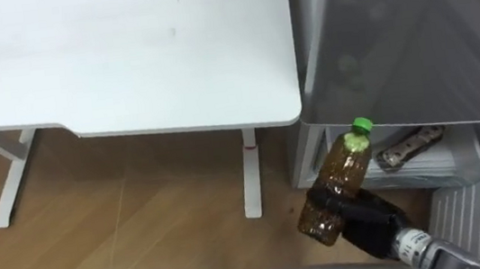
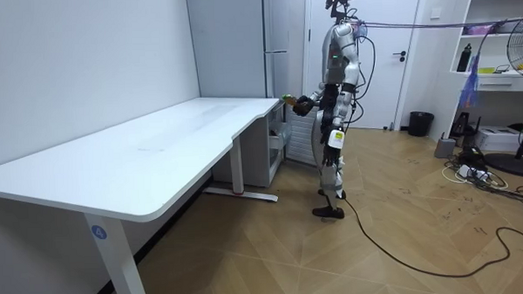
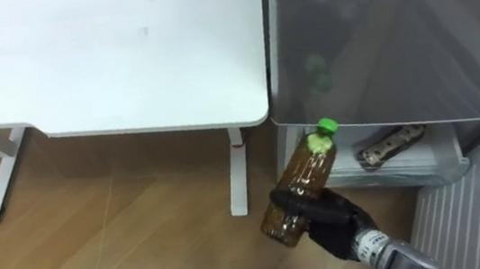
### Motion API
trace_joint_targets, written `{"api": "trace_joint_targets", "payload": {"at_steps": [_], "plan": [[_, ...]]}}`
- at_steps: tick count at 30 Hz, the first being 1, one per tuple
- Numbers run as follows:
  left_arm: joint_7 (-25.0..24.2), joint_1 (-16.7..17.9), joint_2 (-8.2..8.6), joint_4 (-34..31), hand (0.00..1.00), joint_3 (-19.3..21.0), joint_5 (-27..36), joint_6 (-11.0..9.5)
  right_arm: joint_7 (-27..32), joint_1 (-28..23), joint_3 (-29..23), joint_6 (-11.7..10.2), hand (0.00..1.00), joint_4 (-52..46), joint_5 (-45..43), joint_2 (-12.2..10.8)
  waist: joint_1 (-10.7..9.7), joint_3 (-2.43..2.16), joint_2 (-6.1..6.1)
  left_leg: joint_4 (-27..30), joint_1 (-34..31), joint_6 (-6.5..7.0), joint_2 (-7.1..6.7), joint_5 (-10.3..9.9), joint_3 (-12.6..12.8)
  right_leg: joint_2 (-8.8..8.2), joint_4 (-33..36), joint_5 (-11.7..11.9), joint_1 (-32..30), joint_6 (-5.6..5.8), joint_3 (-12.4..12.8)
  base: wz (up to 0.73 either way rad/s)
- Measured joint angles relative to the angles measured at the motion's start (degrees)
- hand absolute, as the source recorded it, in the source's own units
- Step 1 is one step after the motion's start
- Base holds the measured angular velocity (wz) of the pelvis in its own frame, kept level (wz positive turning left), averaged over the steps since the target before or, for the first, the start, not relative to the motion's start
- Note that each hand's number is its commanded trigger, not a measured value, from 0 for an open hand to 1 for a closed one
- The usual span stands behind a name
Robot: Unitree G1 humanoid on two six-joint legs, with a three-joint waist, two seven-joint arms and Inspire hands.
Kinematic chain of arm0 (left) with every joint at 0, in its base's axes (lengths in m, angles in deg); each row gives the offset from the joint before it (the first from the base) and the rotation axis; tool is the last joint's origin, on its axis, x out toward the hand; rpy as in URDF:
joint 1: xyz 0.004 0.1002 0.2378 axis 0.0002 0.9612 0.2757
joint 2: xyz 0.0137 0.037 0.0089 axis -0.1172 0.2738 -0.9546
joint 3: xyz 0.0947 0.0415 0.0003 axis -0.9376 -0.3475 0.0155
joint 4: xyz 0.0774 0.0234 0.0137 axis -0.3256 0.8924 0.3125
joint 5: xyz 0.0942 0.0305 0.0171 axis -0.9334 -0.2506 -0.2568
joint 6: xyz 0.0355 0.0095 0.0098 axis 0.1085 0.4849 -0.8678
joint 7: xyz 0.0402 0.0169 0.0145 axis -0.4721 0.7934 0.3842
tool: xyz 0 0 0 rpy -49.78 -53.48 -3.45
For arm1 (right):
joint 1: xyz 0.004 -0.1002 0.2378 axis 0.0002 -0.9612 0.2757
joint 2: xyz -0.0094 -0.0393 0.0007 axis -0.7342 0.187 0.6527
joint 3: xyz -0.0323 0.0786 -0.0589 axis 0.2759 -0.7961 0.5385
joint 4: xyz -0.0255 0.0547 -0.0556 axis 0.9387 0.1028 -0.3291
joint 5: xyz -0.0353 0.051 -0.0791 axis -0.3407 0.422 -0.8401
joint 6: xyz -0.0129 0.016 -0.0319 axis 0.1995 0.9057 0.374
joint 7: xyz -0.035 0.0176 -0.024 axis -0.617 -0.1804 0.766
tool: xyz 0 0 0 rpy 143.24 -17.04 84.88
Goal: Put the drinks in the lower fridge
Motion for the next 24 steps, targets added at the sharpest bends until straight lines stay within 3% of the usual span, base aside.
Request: {"api": "trace_joint_targets", "payload": {"at_steps": [10,18,24], "plan": [[-1.01,0.11,2.68,3.83,0.0,1.12,-9.51,2.56,5.73,0.03,-3.82,-1.27,1.0,2.69,15.01,-3.13,-1.14,0.4,0.89,0.15,-0.35,-0.05,0.01,-0.16,-0.13,-0.02,0.03,-0.13,0.13,0.12,-0.24,0.01],[-2.38,0.12,3.37,4.97,0.0,1.45,-11.85,2.96,10.33,0.02,-4.0,-3.46,1.0,5.34,26.39,-3.17,-1.34,-0.11,1.91,0.62,0.03,-0.04,-0.01,-0.13,0.02,0.04,0.17,-0.1,0.22,0.08,0.41,-0.01],[-2.45,0.12,3.65,5.42,0.0,1.33,-16.39,4.38,15.63,0.97,-6.15,-4.06,1.0,5.19,33.15,-3.23,-1.51,-0.11,1.93,1.13,-0.04,-0.04,-0.14,-0.14,0.0,-0.17,0.06,-0.26,0.71,0.12,-0.31,0.04]]}}
